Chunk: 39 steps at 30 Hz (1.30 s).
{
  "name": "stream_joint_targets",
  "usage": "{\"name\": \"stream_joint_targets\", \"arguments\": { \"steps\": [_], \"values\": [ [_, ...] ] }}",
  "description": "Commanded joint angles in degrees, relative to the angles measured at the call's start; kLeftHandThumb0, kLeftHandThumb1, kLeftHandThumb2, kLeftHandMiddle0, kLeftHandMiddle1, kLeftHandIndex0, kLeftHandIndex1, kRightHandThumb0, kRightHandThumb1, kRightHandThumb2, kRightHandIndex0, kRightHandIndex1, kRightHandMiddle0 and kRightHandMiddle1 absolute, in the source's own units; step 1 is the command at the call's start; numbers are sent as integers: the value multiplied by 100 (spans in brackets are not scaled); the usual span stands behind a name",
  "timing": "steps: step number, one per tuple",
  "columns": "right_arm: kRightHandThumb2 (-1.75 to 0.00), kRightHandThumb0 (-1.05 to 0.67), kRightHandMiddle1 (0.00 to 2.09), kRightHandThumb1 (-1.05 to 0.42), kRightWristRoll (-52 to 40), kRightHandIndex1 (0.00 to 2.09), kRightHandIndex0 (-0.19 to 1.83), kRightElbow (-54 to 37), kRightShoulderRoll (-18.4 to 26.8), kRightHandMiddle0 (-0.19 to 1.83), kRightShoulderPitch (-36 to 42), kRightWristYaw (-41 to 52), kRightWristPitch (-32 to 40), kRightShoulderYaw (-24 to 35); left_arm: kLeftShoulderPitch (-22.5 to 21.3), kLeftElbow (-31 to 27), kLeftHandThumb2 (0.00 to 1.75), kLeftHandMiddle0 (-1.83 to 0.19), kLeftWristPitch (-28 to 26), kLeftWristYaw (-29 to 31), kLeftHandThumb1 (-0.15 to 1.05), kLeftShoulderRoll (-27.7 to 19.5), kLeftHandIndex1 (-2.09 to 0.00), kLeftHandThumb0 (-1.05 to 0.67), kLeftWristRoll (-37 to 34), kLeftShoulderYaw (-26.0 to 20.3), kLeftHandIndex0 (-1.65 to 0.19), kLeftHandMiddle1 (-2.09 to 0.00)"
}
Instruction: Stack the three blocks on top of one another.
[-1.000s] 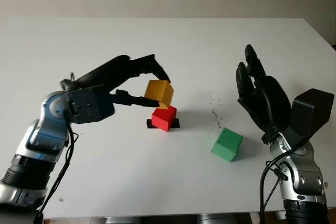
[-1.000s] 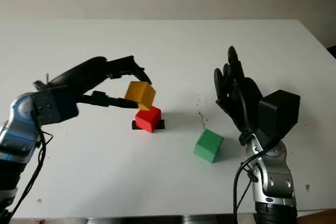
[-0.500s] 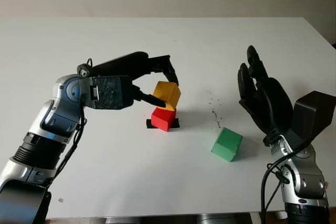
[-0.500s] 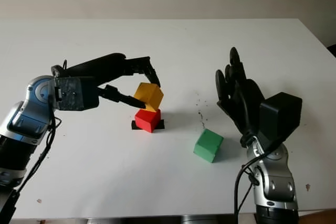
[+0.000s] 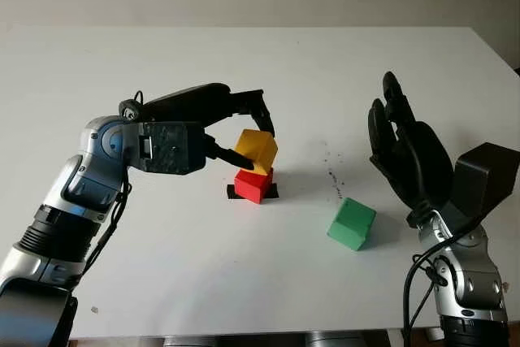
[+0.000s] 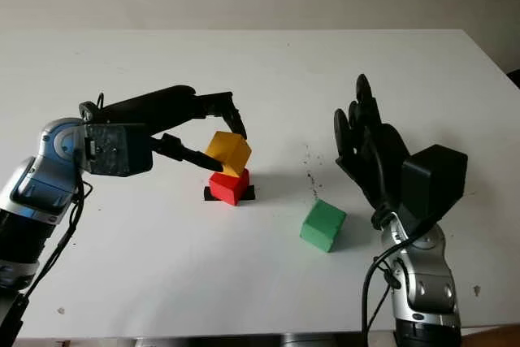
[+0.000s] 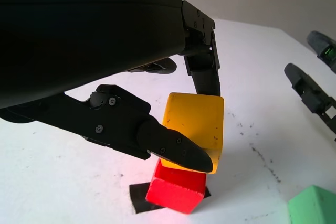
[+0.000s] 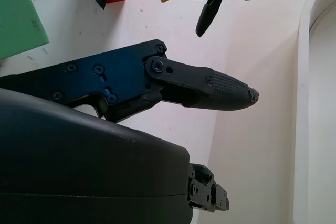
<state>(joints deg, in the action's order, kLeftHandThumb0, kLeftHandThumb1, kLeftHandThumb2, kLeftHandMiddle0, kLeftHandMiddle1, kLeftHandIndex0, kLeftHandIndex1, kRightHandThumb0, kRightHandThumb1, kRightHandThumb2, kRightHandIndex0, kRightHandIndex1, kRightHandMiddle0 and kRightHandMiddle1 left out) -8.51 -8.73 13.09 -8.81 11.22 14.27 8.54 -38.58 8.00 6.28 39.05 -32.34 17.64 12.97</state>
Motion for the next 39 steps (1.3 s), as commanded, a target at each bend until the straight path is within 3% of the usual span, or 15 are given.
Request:
{"name": "stream_joint_targets", "arguments": {
  "steps": [1,21,39],
  "values": [
    [-63,-65,0,-105,-1,0,-19,-98,18,-19,13,-7,5,-13,-11,-19,7,-30,68,32,105,-58,-146,-35,1,30,-25,-4],
    [-63,-64,0,-105,-53,0,-19,-197,-10,-19,151,-39,-38,10,392,19,9,-31,305,-138,105,54,-147,-34,177,178,-18,-5],
    [-62,-66,0,-105,-56,0,-19,-201,6,-19,219,-48,-82,11,443,40,10,-31,412,-108,105,53,-138,-32,292,278,-20,-5]
  ]
}}
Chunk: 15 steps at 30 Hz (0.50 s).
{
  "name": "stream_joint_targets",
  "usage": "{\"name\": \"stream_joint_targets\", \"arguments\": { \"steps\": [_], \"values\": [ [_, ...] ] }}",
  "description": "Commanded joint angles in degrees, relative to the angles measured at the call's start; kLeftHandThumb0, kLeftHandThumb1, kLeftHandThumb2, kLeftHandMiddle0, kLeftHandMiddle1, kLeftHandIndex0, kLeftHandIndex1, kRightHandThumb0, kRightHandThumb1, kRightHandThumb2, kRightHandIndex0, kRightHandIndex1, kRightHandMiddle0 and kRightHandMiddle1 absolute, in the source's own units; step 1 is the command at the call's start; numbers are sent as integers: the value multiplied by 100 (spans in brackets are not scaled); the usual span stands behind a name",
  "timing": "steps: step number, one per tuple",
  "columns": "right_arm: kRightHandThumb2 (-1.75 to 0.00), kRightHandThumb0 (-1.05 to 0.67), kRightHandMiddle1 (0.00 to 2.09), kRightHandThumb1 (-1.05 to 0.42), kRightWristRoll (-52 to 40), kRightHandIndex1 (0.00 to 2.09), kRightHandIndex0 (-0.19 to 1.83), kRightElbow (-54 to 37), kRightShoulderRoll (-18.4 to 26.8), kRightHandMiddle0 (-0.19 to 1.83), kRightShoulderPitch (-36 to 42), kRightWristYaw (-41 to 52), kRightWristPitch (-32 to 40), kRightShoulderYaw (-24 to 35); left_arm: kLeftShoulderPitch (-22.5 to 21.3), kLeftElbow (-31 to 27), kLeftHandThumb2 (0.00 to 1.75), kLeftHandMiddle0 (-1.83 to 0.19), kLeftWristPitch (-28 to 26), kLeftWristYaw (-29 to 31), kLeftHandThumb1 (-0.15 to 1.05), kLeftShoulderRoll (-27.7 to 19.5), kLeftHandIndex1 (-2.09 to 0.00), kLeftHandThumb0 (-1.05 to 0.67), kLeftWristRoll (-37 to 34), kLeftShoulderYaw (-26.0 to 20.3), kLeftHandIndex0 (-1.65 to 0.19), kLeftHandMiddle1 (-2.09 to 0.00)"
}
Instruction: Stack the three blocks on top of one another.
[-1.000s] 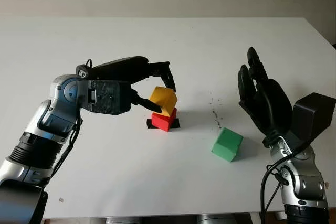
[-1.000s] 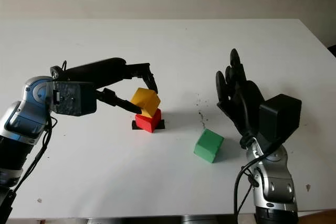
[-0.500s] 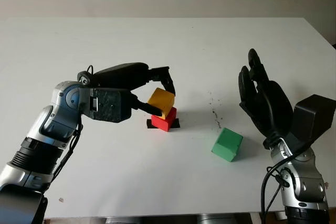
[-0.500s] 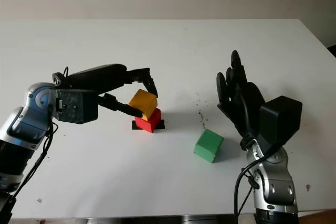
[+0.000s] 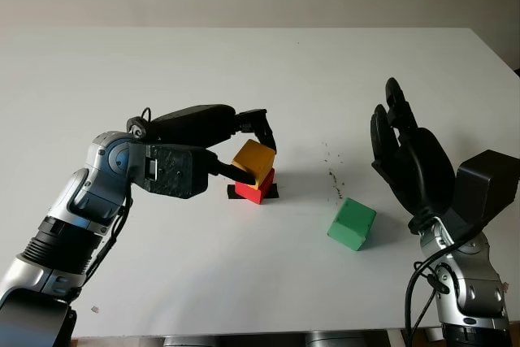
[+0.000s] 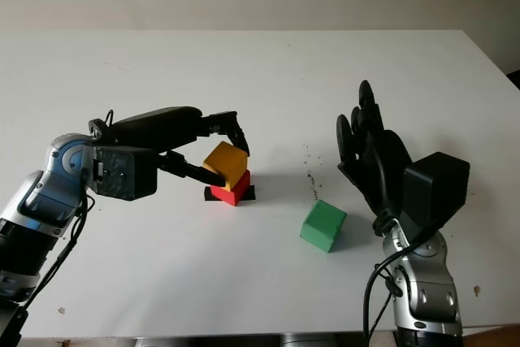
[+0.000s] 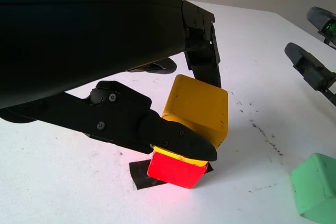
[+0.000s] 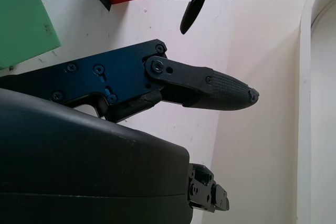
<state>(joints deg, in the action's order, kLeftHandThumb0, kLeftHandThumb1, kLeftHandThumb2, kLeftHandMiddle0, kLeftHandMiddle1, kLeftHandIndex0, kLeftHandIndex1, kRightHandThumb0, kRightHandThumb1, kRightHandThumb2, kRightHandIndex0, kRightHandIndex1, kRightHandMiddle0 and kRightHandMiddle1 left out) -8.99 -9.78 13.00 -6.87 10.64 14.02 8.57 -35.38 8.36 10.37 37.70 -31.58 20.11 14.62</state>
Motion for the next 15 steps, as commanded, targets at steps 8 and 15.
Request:
{"name": "stream_joint_targets", "arguments": {
  "steps": [8,15],
  "values": [
    [-63,-65,0,-105,17,0,-19,-87,54,-19,12,35,-40,5,181,-211,6,-3,-403,154,104,-38,-41,-47,86,114,-13,-4],
    [-63,-66,0,-105,10,0,-19,-76,62,-19,-29,53,35,6,262,-341,4,4,-330,199,100,-126,-11,-46,83,102,-9,-4]
  ]
}}
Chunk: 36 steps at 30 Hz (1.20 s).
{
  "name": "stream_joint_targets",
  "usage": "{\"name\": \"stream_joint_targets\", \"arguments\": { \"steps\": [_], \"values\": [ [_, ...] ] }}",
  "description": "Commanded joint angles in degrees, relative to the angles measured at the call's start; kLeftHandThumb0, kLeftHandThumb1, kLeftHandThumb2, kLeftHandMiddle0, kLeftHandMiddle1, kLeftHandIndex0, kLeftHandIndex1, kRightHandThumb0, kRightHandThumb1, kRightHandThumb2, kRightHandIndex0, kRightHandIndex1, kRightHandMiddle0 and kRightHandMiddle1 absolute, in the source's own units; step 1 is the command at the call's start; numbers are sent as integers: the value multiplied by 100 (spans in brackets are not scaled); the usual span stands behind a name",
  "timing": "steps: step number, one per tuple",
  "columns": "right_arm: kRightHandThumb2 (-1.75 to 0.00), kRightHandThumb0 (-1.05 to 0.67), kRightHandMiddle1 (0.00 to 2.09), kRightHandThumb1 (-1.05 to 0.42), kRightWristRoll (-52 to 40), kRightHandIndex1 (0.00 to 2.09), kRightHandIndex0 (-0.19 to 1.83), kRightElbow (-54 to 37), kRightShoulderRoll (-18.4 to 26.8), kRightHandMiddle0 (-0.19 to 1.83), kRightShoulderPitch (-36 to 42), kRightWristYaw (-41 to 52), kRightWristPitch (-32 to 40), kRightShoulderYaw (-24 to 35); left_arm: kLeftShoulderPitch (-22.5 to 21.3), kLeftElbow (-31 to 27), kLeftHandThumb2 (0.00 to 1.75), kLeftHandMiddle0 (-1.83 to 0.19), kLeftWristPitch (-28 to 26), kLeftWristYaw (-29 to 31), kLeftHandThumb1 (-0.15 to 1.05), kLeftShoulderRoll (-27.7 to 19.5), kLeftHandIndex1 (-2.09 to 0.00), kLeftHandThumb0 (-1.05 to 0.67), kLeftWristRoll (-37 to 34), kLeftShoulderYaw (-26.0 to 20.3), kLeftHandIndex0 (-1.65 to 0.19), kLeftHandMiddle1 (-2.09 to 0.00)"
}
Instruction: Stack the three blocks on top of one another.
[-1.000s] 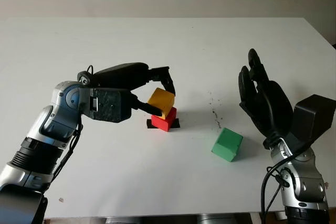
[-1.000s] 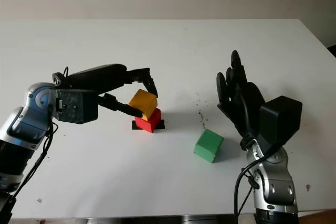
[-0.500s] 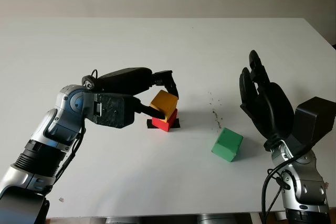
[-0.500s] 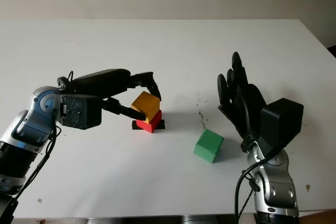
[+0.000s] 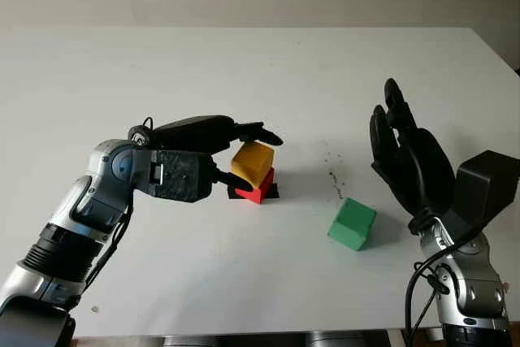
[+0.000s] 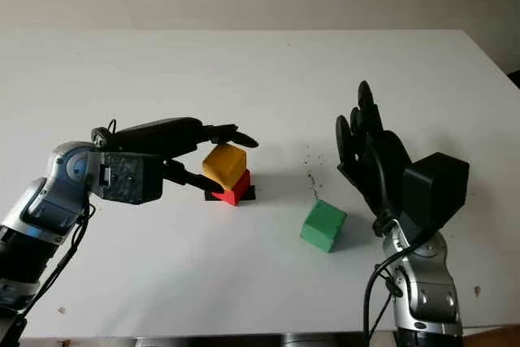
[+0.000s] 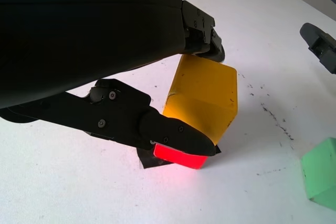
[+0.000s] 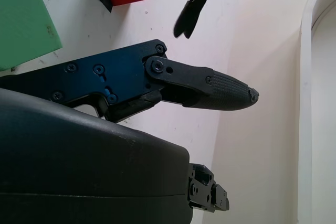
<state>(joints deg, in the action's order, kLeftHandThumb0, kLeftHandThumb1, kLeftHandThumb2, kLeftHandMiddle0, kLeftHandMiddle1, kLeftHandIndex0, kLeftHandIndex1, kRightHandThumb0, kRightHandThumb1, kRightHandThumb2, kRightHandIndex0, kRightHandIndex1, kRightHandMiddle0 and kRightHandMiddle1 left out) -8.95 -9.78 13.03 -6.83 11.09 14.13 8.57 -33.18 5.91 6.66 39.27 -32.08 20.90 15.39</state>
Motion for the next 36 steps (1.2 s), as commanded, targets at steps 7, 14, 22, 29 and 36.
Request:
{"name": "stream_joint_targets", "arguments": {
  "steps": [7,14,22,29,36],
  "values": [
    [-63,-65,0,-105,-32,0,-19,-8,29,-19,-78,43,-23,19,187,-415,6,19,-93,170,101,-209,0,-51,-22,-46,18,0],
    [-63,-64,0,-105,3,0,-19,-1,74,-19,-126,67,0,-7,428,-774,4,19,-478,-202,97,-128,0,-59,-322,-504,19,0],
    [-61,-66,0,-105,16,0,-19,-77,167,-19,-193,92,172,15,436,-592,6,19,-774,-1115,97,-107,0,-69,-487,-1231,19,0],
    [-42,-69,0,-105,227,0,-19,-112,640,-19,-286,367,-98,59,545,63,38,19,-328,-1735,104,80,0,-86,-1186,-1822,19,0],
    [-9,-73,7,-98,440,3,-14,-277,1888,-9,-802,1484,-461,43,1515,-805,49,19,-817,-2379,105,1258,-1,-81,-2905,-2686,18,-1]
  ]
}}
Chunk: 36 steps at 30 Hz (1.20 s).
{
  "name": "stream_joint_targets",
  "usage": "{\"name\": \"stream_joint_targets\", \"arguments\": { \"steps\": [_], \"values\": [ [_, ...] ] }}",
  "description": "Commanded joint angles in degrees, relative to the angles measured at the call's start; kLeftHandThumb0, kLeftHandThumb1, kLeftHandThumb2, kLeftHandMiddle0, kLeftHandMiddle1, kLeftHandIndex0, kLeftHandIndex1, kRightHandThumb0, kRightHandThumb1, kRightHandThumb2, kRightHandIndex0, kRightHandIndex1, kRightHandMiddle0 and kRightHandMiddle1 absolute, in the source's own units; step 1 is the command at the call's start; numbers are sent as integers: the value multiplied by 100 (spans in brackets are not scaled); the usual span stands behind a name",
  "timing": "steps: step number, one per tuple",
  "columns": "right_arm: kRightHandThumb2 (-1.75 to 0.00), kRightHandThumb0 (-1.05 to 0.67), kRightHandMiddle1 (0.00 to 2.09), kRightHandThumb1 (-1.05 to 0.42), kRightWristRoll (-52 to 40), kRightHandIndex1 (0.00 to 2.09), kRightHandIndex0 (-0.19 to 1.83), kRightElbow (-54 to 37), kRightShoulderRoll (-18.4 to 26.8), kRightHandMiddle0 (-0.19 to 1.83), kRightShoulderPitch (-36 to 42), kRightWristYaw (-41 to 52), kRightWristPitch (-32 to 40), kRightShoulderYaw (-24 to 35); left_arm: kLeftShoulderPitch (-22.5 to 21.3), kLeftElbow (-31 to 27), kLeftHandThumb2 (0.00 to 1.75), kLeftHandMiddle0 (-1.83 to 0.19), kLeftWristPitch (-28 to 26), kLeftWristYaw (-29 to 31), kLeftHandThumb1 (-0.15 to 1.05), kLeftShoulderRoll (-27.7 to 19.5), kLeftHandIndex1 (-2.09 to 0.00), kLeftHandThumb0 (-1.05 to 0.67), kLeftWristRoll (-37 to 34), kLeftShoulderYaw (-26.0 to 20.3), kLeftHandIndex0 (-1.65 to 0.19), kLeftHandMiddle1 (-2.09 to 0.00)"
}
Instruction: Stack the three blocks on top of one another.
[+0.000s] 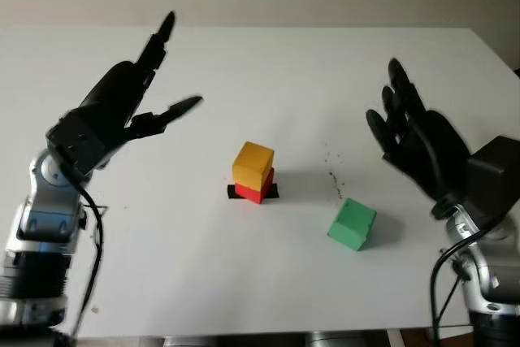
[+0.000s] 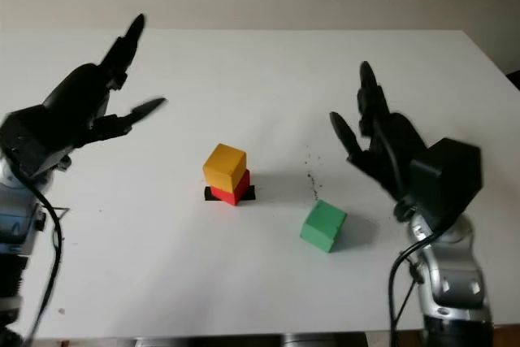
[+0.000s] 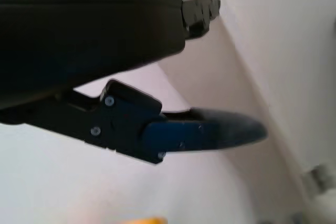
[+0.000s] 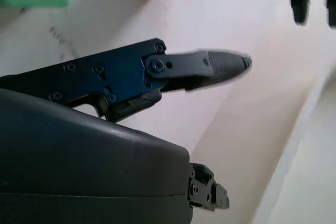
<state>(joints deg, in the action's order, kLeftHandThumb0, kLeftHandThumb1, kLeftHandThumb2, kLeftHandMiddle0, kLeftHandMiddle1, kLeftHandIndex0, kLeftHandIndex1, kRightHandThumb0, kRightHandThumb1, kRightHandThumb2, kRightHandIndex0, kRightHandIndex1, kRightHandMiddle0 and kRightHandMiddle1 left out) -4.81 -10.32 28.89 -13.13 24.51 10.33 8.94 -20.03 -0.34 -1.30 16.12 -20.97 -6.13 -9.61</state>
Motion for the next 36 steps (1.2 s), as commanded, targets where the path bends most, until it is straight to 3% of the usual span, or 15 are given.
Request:
{"name": "stream_joint_targets", "arguments": {
  "steps": [1,7,12,17,25,36],
  "values": [
    [-6,-74,11,-94,161,6,-9,-330,570,-1,-249,337,-141,-32,375,-268,54,19,-6,-76,105,263,-1,-78,-414,-275,19,-1],
    [-2,-70,19,-78,219,10,3,-485,1374,20,-605,1229,-524,-75,1115,-633,60,19,-184,-213,105,474,0,-77,-787,-465,19,0],
    [-5,-71,13,-72,459,13,15,-480,2137,29,-804,2121,-1343,-240,1609,-609,63,19,-258,-192,105,565,0,-76,-987,-589,19,0],
    [-4,-67,11,-69,846,7,10,-678,2725,39,-812,2633,-1910,-388,1921,-724,61,19,-155,-283,105,729,0,-74,-1006,-595,19,-2],
    [-5,-68,13,-66,1129,7,13,-944,2976,61,-463,2815,-2724,-463,1982,-771,61,19,-33,-376,105,820,0,-73,-1003,-598,19,-4],
    [-6,-61,4,-66,1792,4,9,-1044,2808,51,51,2586,-3026,-629,1926,-759,60,18,-71,-423,105,777,-1,-73,-967,-551,19,-5]
  ]
}}
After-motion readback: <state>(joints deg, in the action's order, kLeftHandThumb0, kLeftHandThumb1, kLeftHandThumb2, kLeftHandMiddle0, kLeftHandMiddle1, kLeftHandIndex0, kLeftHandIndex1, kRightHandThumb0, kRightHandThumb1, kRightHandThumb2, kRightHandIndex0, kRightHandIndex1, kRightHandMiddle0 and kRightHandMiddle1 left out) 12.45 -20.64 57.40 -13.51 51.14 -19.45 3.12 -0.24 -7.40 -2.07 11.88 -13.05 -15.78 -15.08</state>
